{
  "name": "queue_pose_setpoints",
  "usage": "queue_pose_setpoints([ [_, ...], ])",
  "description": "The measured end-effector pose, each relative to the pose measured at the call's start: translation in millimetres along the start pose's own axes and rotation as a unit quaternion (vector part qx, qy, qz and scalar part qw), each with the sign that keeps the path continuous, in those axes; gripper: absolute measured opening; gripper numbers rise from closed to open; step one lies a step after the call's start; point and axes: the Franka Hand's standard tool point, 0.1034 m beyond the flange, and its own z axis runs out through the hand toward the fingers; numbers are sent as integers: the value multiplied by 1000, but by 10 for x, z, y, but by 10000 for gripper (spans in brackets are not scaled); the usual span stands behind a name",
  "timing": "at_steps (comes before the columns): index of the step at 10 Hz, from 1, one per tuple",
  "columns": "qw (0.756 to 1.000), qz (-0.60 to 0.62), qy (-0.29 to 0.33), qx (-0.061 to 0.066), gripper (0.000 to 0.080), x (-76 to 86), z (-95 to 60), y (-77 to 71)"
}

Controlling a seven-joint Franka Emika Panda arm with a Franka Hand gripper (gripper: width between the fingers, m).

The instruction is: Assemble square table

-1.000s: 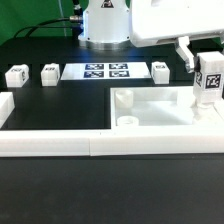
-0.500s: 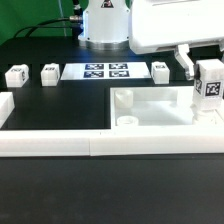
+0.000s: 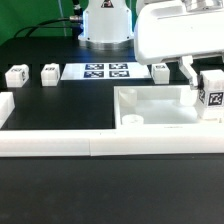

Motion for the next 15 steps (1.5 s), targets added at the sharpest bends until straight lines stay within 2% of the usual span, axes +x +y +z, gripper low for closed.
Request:
queue_pose_setpoints([
  [1, 1000, -3, 0, -1, 294, 3, 0, 3],
  [2, 1000, -4, 0, -1, 346, 1, 0, 4],
  [3, 1000, -5, 0, -1, 535, 1, 1, 4],
  [4, 1000, -6, 0, -1, 613, 1, 1, 4],
  [6, 1000, -7, 0, -1, 643, 1, 1, 4],
  [10, 1000, -12, -11, -1, 649, 8, 5, 18],
  [12, 999, -12, -52, -3, 649, 197, -84, 102],
  [13, 999, -11, -51, -5, 649, 256, -85, 145],
  [14, 998, -9, -59, -6, 649, 230, -70, 167],
  [15, 993, -6, -122, -2, 649, 158, -41, 149],
])
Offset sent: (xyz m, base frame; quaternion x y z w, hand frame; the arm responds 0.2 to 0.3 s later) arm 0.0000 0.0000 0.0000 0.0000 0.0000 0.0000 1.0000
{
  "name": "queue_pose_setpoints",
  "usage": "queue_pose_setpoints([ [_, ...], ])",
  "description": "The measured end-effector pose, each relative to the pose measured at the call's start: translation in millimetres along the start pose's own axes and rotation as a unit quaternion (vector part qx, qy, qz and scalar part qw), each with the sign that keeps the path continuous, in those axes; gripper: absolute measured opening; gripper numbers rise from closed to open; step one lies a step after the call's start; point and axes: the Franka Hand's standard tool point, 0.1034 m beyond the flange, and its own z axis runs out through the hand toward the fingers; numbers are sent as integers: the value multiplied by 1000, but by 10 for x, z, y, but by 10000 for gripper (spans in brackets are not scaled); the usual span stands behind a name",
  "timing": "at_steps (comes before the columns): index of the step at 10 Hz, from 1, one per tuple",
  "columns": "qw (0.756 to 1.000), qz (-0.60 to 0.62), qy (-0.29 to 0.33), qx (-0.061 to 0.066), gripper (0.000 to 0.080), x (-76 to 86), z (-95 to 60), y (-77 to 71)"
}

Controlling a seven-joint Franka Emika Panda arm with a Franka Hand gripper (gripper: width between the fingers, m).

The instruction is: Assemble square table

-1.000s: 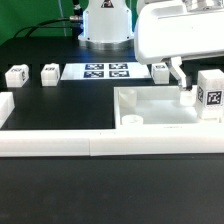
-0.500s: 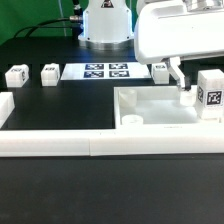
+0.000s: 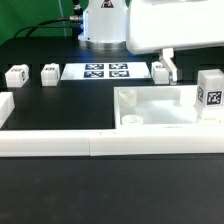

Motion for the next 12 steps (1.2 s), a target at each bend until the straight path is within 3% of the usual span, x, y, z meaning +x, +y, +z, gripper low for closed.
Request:
queue_pose_setpoints([
  [2, 998, 10, -70, 6, 649, 71, 24, -26],
  [5, 984, 19, -179, 12, 649, -30, 146, -123],
  [7, 983, 21, -181, 11, 649, -1, 191, -119],
  [8, 983, 22, -181, 11, 535, -3, 194, -119],
  [9, 983, 33, -181, 9, 535, -4, 195, -119],
  [10, 983, 33, -182, 9, 334, -5, 196, -118],
  [12, 981, 72, -182, 1, 289, -4, 196, -113],
])
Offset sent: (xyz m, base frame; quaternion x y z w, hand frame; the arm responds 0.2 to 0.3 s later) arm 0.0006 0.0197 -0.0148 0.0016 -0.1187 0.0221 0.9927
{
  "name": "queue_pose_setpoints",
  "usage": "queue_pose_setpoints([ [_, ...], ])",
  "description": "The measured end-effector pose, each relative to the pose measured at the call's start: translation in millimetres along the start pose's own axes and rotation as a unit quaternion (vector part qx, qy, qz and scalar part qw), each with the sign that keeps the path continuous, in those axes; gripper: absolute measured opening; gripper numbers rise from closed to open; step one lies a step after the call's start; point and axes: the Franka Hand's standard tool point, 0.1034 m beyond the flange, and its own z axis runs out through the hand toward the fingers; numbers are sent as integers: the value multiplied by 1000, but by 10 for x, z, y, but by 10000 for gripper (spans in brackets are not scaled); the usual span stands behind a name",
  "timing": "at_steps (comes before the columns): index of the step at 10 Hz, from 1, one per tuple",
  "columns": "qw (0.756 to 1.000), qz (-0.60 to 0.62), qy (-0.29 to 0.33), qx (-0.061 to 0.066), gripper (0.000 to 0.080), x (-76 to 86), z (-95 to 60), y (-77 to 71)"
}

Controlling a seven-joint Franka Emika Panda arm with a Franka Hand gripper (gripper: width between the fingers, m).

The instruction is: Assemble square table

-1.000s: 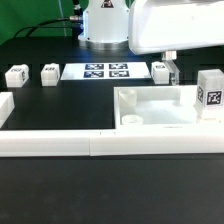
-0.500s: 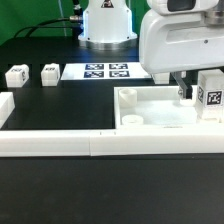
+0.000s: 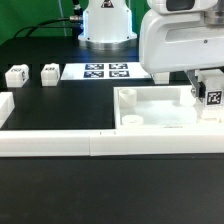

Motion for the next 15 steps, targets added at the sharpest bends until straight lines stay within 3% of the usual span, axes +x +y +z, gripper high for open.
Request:
queue_pose_setpoints([
  [3, 996, 89, 1, 0, 289, 0, 5, 15],
  [6, 946, 323, 31, 18, 291, -26, 9, 75],
  [8, 874, 481, 23, 60, 291, -41, 17, 138],
  [11, 821, 568, 16, 60, 291, -57, 18, 145],
  [13, 700, 711, -6, 66, 291, -84, 23, 74],
  [14, 687, 724, -6, 66, 291, -81, 19, 48],
  [15, 691, 719, -6, 66, 291, -80, 18, 51],
])
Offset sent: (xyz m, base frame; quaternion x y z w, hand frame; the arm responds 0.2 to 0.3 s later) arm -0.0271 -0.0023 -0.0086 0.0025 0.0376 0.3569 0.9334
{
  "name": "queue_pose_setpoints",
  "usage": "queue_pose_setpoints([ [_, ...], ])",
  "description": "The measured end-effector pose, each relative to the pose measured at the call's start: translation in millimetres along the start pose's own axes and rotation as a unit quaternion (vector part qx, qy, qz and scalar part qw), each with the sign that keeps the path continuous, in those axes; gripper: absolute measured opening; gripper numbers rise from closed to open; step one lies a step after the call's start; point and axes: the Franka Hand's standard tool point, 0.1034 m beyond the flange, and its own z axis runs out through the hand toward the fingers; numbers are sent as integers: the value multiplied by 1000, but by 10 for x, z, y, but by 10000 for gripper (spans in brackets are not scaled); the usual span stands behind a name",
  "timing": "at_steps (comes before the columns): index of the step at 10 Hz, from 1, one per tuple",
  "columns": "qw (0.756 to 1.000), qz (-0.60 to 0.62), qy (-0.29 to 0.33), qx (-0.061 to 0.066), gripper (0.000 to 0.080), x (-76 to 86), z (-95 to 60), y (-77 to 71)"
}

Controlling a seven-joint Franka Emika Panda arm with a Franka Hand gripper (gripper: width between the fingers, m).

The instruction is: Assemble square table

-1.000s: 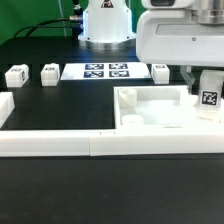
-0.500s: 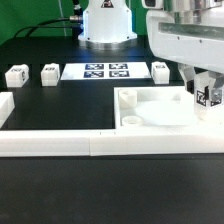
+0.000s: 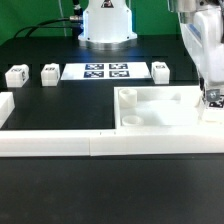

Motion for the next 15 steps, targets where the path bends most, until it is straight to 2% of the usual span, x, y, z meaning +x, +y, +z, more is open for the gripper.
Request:
queue_pose_setpoints([
  [2, 999, -37, 2, -1, 301, -2, 10, 6],
  [3, 988, -152, 10, -3, 481, -16, 14, 11],
  [4, 964, -266, 17, -8, 611, -117, 32, 45],
  [5, 965, -261, 13, -6, 639, -107, 32, 41],
  [8, 915, -402, 14, -9, 648, -90, 30, 35],
  [10, 817, -576, 23, -13, 649, -46, 6, -25],
  [12, 814, -580, 24, -12, 649, -64, 2, -29],
  [13, 821, -570, 24, -12, 558, -64, 2, -29],
  [14, 830, -557, 23, -11, 558, -66, 3, -28],
  [15, 850, -527, 23, -10, 370, -73, 5, -25],
])
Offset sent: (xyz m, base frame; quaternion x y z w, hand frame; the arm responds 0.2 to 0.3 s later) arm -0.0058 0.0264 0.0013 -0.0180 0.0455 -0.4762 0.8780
